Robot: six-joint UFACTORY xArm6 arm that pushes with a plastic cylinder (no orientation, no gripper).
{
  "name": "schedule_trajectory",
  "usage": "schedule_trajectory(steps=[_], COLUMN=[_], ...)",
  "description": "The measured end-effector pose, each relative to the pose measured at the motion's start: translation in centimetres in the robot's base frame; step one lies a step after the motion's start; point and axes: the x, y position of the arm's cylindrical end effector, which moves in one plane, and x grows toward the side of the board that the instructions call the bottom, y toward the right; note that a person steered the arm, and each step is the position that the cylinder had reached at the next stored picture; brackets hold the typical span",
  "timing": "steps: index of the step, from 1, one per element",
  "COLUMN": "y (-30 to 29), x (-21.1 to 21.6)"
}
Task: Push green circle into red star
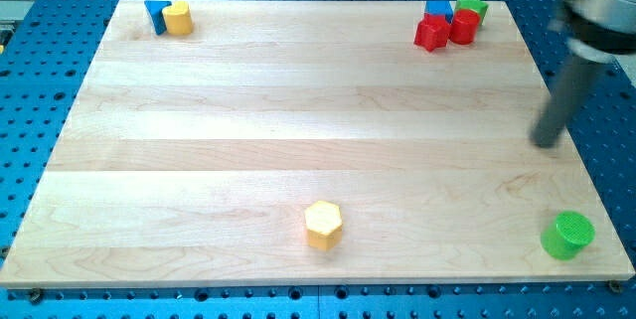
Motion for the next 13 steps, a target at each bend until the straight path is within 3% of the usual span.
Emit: schedule_trajectory(steps=[1,2,3,4,5,8,9,10,12,13], y=[3.0,0.4,-4.5,-18.5,-23.8,-16.0,-16.2,-14.4,-16.6,-20.4], x=[1.2,9.4,14.5,10.3,1.0,8.7,-1.9,-8.7,-11.9,-6.8])
